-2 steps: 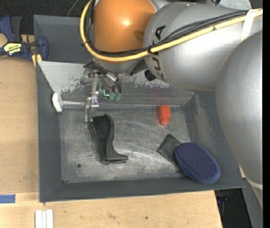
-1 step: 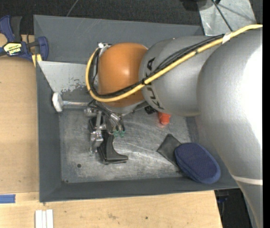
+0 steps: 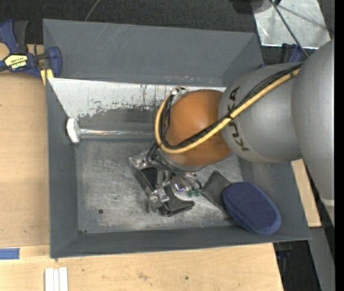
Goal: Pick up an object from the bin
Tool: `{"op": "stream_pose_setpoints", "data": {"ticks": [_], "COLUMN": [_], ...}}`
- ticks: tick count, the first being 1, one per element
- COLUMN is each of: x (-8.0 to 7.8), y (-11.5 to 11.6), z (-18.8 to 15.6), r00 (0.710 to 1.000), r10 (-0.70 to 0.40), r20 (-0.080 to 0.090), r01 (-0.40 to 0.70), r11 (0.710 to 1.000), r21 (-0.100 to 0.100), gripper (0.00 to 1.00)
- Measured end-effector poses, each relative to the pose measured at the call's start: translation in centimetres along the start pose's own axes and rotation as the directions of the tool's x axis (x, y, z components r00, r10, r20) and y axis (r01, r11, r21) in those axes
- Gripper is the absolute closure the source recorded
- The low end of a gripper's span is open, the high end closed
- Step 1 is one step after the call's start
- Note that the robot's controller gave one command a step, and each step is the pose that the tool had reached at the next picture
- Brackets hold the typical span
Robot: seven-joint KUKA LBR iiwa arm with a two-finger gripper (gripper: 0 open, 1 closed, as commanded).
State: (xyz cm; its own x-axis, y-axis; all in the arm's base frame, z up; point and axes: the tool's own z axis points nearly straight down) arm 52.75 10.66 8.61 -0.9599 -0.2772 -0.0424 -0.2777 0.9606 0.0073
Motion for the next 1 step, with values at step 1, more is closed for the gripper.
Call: {"op": "stream_pose_setpoints", "data": {"ticks": [1], "x": [-2.18], "y": [-8.19], "z": [-0.47], "r00": [1.000], "r10": [0.020], "r20": [-0.021], "r01": [-0.020], "r11": [1.000], "r21": [0.008], "gripper": [0.00]}}
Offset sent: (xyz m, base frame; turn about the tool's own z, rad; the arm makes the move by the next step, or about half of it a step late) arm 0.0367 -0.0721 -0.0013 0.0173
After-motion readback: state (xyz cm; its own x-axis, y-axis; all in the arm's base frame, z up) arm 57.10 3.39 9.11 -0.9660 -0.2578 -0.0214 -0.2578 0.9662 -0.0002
